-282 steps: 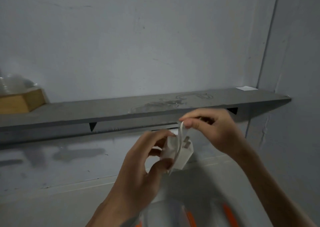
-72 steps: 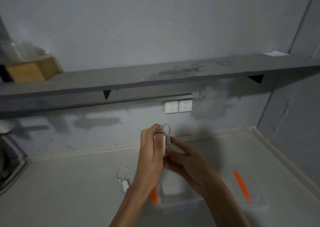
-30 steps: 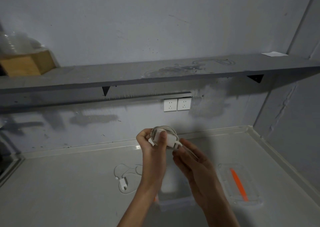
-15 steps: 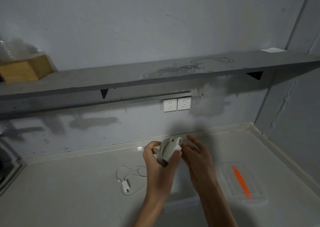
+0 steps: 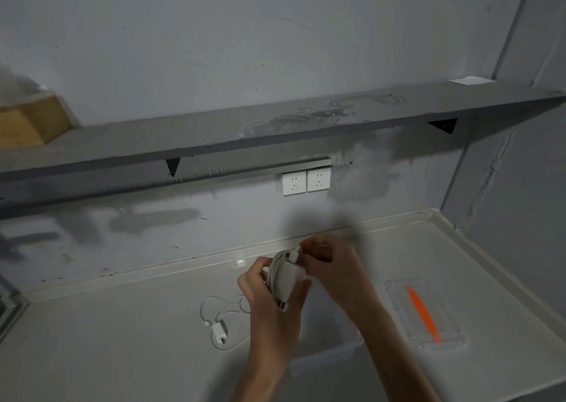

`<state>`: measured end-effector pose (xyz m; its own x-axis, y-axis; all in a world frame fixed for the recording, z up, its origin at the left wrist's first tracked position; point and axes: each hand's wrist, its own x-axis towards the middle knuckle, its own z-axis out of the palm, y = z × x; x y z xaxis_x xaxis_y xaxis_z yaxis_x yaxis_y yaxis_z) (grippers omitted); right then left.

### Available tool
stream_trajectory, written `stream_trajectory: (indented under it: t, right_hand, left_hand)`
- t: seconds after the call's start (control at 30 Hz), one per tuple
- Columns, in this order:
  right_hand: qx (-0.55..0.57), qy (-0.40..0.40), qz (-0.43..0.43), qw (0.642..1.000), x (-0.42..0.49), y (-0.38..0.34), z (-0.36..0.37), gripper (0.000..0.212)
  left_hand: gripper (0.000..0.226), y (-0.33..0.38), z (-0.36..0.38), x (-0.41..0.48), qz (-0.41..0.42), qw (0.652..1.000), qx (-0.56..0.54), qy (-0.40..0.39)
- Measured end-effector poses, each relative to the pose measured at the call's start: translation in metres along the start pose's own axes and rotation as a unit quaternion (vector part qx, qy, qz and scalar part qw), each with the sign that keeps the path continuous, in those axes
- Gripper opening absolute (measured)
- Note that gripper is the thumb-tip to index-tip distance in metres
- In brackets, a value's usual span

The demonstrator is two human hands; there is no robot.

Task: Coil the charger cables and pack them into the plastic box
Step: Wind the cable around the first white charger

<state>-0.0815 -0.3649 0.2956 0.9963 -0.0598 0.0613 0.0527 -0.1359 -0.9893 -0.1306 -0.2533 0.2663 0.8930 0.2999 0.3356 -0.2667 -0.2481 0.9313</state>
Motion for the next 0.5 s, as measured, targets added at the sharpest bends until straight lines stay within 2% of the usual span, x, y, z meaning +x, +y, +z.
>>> stream_trajectory:
  t: [0.27, 0.4, 0.5]
  right_hand:
    - [0.034, -0.04, 0.04, 0.998, 0.011, -0.007, -0.004, 0.024]
    - [0.049, -0.048, 0.079, 0.995, 0.012, -0.012, -0.008, 0.022]
    - [0.061, -0.054, 0.113, 0.99, 0.012, -0.008, -0.007, 0.022]
  left_hand:
    - [0.054, -0.014, -0.018, 0.017, -0.03, 0.997, -0.019, -0.062]
    - [0.051, -0.02, -0.024, 0.024, -0.077, 0.99, -0.039, -0.11]
    - [0.052, -0.025, -0.025, 0.025, -0.063, 0.99, -0.026, -0.125]
